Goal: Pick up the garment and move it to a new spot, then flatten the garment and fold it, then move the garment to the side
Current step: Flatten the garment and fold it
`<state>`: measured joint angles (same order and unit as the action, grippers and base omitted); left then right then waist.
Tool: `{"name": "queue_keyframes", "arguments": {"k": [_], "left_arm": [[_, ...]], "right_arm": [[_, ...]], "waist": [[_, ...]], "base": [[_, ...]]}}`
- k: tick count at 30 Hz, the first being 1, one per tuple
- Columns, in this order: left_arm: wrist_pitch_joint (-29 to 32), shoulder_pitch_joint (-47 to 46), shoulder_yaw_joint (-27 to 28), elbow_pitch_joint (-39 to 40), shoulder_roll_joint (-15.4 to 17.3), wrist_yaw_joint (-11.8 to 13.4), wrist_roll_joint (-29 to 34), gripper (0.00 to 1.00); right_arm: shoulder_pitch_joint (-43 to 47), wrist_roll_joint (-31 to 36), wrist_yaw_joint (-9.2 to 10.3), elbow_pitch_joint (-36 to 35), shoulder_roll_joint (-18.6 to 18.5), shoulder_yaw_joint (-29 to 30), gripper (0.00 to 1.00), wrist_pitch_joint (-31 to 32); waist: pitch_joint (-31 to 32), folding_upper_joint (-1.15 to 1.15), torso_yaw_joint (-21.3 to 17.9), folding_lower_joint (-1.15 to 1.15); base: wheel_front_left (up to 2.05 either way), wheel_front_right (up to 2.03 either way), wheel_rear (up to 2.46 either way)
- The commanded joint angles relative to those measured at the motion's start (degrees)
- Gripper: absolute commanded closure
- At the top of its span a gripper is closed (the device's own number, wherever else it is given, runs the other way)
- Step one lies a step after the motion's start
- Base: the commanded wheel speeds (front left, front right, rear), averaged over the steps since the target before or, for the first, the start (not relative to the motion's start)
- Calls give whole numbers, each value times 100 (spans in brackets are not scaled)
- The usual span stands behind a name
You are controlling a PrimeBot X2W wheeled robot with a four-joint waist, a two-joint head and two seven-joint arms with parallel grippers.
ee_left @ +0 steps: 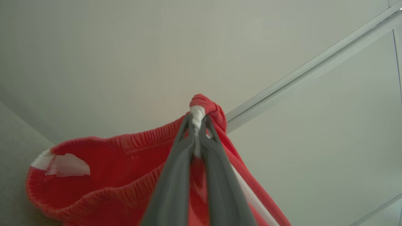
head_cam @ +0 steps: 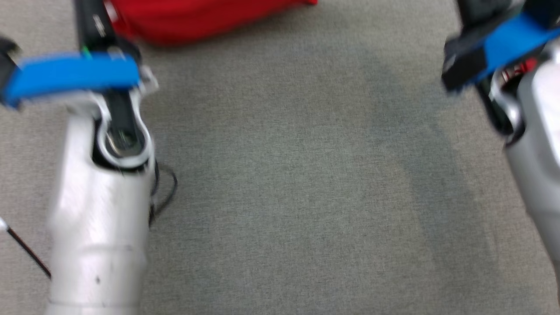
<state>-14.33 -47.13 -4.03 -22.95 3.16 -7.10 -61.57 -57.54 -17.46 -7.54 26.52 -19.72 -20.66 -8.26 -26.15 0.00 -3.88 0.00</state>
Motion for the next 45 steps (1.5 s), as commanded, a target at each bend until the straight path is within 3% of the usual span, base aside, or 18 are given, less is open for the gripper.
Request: {"name": "queue_keyframes", "arguments": {"k": [1,8,17,22,29,34,38,45], "left_arm": [[-54,204,-3,-39,28,-30,18,100],[-77,1855,-846,-295,95,-46,435,100],[609,3333,-1493,151,499,181,724,100],[1370,4134,-1795,1023,978,448,765,100],[2495,5381,-1973,2977,1626,1041,443,100],[2940,5997,-1994,4140,1841,1420,176,100],[2809,5970,-1880,4476,1760,1557,178,100],[2658,5295,-1763,4007,1463,1303,54,100]], "right_arm": [[229,-104,9,-44,-79,-29,100,36],[1927,-1090,7,-619,-569,-409,100,1098],[4227,-1697,6,-2238,-1012,352,100,2772],[5582,-1819,9,-3351,-919,1293,100,3827],[7100,-1823,7,-5027,-402,2455,100,5151],[7482,-1717,6,-5830,-85,2960,100,5408],[7266,-1629,6,-5996,-206,3083,100,5181],[5862,-1536,5,-5281,-866,2356,100,4300]], "waist": [[46,0,4,0],[612,0,130,0],[1350,0,343,0],[1544,0,405,0],[1499,0,384,0],[1394,0,372,0],[1345,0,422,0],[1215,0,603,0]], "base": [[0,0,0],[0,0,0],[0,0,0],[0,0,0],[0,0,0],[0,0,0],[0,0,0],[0,0,0]]}}
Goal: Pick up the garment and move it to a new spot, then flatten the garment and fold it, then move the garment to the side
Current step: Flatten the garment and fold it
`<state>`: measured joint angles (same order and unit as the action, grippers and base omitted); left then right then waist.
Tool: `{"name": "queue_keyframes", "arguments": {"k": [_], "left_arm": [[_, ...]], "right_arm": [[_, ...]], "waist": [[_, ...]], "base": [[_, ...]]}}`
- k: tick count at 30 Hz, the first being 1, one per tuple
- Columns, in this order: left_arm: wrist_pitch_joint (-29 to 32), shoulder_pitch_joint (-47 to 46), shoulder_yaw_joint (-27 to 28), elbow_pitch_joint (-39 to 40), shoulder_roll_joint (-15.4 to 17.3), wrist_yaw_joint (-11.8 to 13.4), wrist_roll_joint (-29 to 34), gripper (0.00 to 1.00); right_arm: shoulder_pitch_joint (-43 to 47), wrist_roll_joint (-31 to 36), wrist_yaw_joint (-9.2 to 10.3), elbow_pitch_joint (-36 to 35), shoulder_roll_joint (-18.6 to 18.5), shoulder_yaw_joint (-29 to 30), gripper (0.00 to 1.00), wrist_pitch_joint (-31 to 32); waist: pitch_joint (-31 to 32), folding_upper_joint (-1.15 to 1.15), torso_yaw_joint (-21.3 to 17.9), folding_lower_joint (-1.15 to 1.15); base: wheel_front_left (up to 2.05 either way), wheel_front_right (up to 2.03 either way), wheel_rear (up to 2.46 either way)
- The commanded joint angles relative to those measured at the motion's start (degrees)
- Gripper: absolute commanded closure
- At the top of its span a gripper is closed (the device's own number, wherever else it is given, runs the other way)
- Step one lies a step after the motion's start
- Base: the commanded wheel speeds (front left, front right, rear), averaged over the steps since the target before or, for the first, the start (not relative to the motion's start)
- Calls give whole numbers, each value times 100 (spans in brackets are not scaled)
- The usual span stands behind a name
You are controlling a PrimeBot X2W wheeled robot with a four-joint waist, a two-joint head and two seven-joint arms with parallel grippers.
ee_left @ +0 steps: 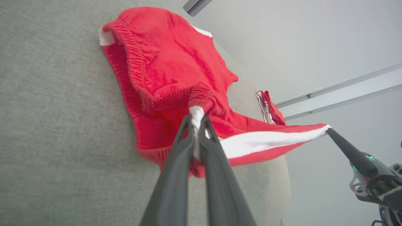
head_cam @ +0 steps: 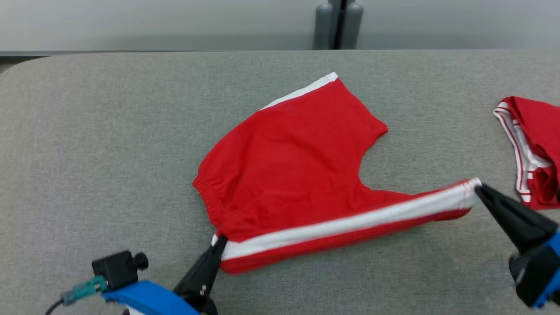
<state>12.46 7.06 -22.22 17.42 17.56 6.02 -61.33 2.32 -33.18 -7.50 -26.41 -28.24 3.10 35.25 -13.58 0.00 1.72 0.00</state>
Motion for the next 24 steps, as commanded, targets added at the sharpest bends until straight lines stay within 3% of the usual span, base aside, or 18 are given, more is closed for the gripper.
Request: {"name": "queue_keyframes", "arguments": {"k": [1,5,13,24], "left_arm": [[-8,-255,32,-132,-41,-54,17,100],[-237,-867,143,-591,-360,-139,-22,100],[-423,-2164,166,-1774,-962,-251,-39,100],[-824,-3492,150,-3202,-1311,-335,114,100]], "right_arm": [[-363,56,1,169,-116,-145,100,-174],[-1338,188,0,903,-361,-730,100,-631],[-3199,279,1,2348,-470,-1683,100,-1211],[-4898,394,1,4048,-293,-2548,100,-1840]], "waist": [[-80,0,94,0],[-239,0,292,0],[-704,0,760,0],[-1210,0,1084,0]], "base": [[0,0,0],[0,0,0],[0,0,0],[0,0,0]]}}
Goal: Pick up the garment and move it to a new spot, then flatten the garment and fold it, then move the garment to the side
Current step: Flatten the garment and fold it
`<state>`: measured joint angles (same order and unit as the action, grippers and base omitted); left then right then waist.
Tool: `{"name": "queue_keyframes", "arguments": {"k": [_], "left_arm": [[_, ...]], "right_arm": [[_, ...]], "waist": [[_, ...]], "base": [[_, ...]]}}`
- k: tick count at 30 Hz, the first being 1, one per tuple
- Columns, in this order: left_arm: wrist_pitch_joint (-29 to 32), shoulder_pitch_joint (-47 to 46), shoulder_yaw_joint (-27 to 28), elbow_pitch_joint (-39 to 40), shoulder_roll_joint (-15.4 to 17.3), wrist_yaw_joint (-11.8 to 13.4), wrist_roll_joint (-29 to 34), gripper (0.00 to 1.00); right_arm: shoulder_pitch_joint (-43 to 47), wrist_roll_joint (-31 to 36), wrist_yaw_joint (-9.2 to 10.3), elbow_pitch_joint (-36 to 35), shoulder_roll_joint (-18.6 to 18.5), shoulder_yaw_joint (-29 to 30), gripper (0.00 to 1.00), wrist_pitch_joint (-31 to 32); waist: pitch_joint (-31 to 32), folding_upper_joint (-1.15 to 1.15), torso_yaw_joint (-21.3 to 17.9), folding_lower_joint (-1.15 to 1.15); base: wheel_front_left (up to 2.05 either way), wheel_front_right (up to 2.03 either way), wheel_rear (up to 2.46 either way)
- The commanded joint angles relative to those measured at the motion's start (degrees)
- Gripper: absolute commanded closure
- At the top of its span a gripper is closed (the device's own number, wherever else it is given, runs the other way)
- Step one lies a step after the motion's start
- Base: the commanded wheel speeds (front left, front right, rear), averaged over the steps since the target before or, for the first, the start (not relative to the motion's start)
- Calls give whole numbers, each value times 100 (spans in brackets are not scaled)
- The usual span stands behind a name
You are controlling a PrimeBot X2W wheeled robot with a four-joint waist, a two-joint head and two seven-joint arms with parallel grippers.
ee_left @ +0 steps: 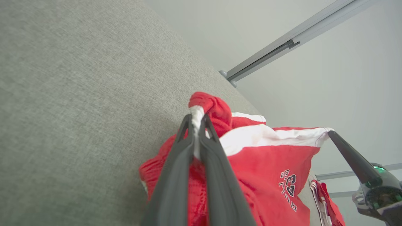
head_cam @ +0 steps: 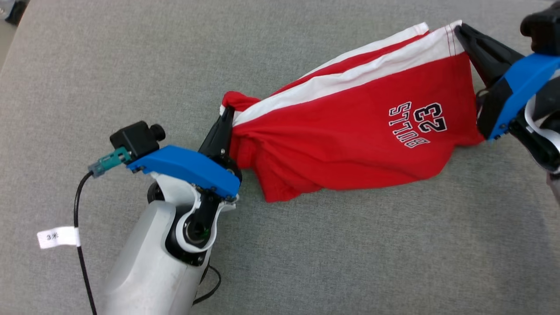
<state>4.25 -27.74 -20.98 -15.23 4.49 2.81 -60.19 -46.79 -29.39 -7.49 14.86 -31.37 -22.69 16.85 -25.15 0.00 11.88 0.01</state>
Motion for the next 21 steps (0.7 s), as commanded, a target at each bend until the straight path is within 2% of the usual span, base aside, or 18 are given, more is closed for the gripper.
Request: {"name": "queue_keyframes", "arguments": {"k": [1,6,11,12,13,14,15,21], "left_arm": [[-50,-104,10,-45,-14,-34,7,100],[-344,-565,-107,-645,-72,-114,163,100],[-469,-711,-141,-947,-105,-199,95,100],[-500,-733,-157,-1003,-113,-228,80,89],[-521,-748,-172,-1068,-115,-247,68,67],[-550,-763,-191,-1126,-121,-265,44,8],[-573,-772,-207,-1179,-125,-287,22,0],[-811,-578,-255,-1342,-143,-391,-76,0]], "right_arm": [[-114,28,0,50,42,-31,100,-47],[-598,27,0,820,185,-331,100,-400],[-787,-32,0,1265,273,-487,100,-645],[-819,-55,0,1371,300,-518,100,-696],[-851,-78,0,1461,338,-543,100,-763],[-877,-97,0,1535,357,-585,57,-825],[-896,-127,0,1603,368,-614,0,-905],[-863,-469,0,1927,459,-825,0,-1218]], "waist": [[-94,0,84,-1],[-257,0,165,-1],[-274,0,177,-1],[-270,0,179,-1],[-263,0,182,-1],[-252,0,185,-1],[-232,0,188,-1],[16,0,187,-1]], "base": [[0,0,0],[0,0,0],[0,0,0],[0,0,0],[0,0,0],[0,0,0],[0,0,0],[0,0,0]]}}
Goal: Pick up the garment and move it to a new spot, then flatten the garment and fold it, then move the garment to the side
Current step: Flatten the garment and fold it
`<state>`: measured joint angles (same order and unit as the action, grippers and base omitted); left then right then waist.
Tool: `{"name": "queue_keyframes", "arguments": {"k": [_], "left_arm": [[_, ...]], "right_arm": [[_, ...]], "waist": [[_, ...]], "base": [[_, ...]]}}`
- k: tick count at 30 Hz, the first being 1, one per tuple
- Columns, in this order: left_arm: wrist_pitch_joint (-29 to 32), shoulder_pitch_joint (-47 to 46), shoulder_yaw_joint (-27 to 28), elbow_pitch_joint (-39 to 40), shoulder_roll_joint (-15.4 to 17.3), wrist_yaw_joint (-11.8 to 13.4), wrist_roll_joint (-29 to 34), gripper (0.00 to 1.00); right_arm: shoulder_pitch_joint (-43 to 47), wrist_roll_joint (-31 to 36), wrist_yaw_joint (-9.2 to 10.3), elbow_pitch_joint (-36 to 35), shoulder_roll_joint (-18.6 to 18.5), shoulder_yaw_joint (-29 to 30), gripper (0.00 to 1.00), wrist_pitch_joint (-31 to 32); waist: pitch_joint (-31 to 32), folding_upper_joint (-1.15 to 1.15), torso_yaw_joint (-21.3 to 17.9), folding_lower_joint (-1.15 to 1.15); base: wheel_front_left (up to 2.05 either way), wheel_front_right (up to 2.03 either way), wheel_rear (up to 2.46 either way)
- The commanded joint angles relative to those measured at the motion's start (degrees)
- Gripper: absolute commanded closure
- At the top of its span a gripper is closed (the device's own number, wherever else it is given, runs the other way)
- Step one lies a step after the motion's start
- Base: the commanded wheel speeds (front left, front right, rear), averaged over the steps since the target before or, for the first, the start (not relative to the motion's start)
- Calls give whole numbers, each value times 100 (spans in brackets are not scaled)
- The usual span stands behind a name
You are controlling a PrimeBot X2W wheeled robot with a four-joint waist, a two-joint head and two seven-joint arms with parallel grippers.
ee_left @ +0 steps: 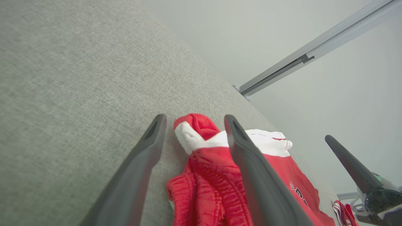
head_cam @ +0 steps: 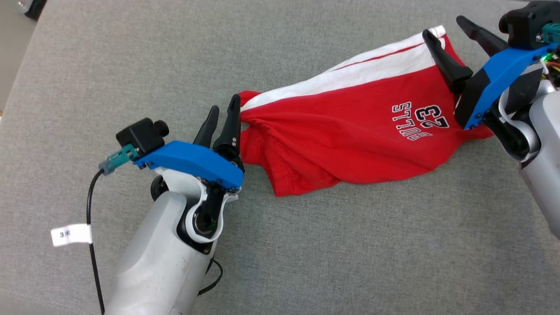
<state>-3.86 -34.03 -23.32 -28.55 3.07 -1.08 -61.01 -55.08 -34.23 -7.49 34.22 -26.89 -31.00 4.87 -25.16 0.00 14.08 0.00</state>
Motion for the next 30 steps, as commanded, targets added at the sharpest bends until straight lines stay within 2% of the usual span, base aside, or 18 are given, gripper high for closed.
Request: {"name": "queue_keyframes", "arguments": {"k": [1,4,8,12,19,25,30], "left_arm": [[-77,97,-32,4,3,-47,40,0],[-481,224,-69,84,144,-197,284,0],[-1006,406,-171,123,372,-159,952,0],[-1132,549,-118,301,568,-132,1832,0],[-1135,984,476,786,414,-333,3145,0],[-1136,1134,714,838,240,-505,3618,0],[-1137,1127,818,851,118,-591,3818,0]], "right_arm": [[15,-91,0,42,15,0,0,-40],[209,-349,0,147,-11,18,0,-46],[410,-597,0,235,-116,113,0,2],[667,-740,0,341,-186,270,0,29],[909,-885,0,640,-90,629,0,124],[736,-783,0,1104,63,919,0,328],[421,-395,0,1783,174,1162,0,645]], "waist": [[79,0,-33,0],[285,0,-26,0],[536,0,-8,0],[704,0,28,0],[718,0,149,0],[552,0,368,0],[406,0,572,0]], "base": [[0,0,0],[0,0,0],[0,0,0],[0,0,0],[0,0,0],[0,0,0],[0,0,0]]}}
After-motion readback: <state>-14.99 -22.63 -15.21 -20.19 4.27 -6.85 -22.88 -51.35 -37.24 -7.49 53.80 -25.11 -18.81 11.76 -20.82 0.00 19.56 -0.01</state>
